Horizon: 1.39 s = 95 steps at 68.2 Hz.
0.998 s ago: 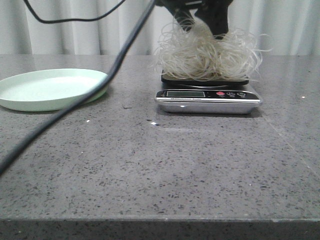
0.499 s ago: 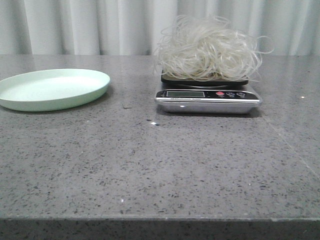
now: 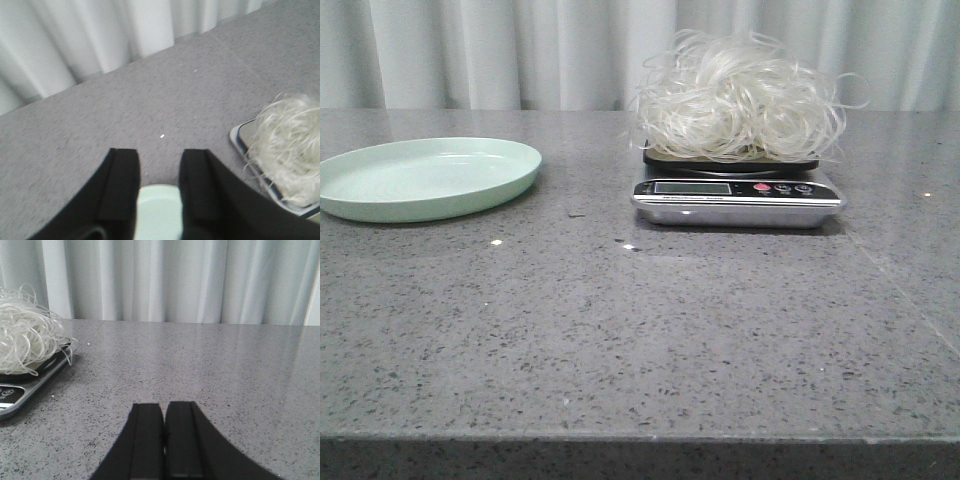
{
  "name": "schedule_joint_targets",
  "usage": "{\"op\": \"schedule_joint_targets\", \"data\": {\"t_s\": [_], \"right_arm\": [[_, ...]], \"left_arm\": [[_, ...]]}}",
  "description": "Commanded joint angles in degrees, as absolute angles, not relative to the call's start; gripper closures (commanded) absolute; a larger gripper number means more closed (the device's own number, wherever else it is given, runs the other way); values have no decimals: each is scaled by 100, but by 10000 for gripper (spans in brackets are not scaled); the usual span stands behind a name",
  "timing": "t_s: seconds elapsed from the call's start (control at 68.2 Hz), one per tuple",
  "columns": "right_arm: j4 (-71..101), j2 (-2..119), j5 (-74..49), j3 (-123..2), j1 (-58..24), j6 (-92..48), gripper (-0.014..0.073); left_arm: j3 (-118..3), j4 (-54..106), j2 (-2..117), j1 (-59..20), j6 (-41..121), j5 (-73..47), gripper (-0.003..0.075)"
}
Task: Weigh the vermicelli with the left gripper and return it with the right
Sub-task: 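Withdraw the left gripper and let the vermicelli rest on the scale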
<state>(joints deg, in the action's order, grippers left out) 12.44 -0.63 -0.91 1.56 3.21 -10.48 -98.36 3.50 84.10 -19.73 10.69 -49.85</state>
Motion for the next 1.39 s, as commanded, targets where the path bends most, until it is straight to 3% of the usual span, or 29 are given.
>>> {"op": "schedule_joint_targets", "data": {"t_s": [0.0, 0.47, 0.763, 1.056, 1.379], "right_arm": [[1224, -153, 339, 113, 359, -1083, 442], [1224, -153, 372, 113, 359, -1083, 442], [1224, -153, 409, 113, 359, -1083, 442], [1224, -153, 640, 113, 359, -1083, 442], [1230, -113, 747, -369, 359, -1088, 442]], "left_arm": [[-9301, 375, 7620, -1772, 1005, -4273, 594], [-5391, 360, 4515, -759, 705, -2281, 583], [-3477, 308, 2475, -544, 705, -1612, 583], [-2552, 308, 1322, -544, 705, -1360, 583], [-2388, 343, 1213, -544, 705, -1312, 583]]}}
